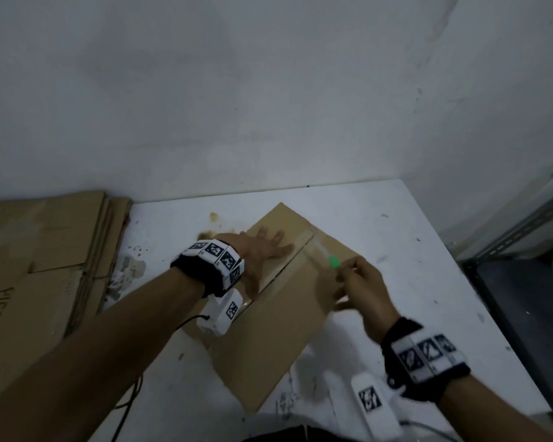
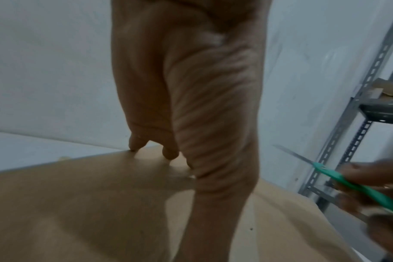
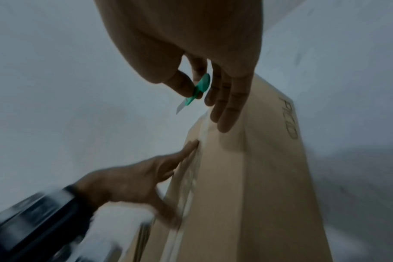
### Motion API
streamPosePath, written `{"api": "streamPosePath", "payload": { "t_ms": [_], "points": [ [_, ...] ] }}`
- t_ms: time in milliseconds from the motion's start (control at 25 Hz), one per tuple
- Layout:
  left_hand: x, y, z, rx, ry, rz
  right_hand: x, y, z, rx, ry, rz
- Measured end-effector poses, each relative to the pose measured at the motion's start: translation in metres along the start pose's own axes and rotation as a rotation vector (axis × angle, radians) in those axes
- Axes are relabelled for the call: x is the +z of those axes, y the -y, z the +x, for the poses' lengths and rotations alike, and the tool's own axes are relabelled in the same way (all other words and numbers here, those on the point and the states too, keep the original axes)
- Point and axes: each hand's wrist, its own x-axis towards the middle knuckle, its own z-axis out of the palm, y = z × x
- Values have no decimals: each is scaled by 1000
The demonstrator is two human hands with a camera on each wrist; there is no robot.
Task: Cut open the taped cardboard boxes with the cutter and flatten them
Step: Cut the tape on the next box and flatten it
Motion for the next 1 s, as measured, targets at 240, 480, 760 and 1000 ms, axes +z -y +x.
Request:
{"api": "streamPosePath", "payload": {
  "t_ms": [240,480,760,1000],
  "points": [
    [10,8,2,44,-537,-489,-20,28,91,-46,-46,-284],
    [-17,11,30,-126,-423,-423,-17,43,137,-9,233,-437],
    [-62,0,47,-106,-182,-162,-16,46,157,-24,411,-521],
    [-69,-8,48,-145,-191,-227,-34,49,171,-80,549,-543]
  ]
}}
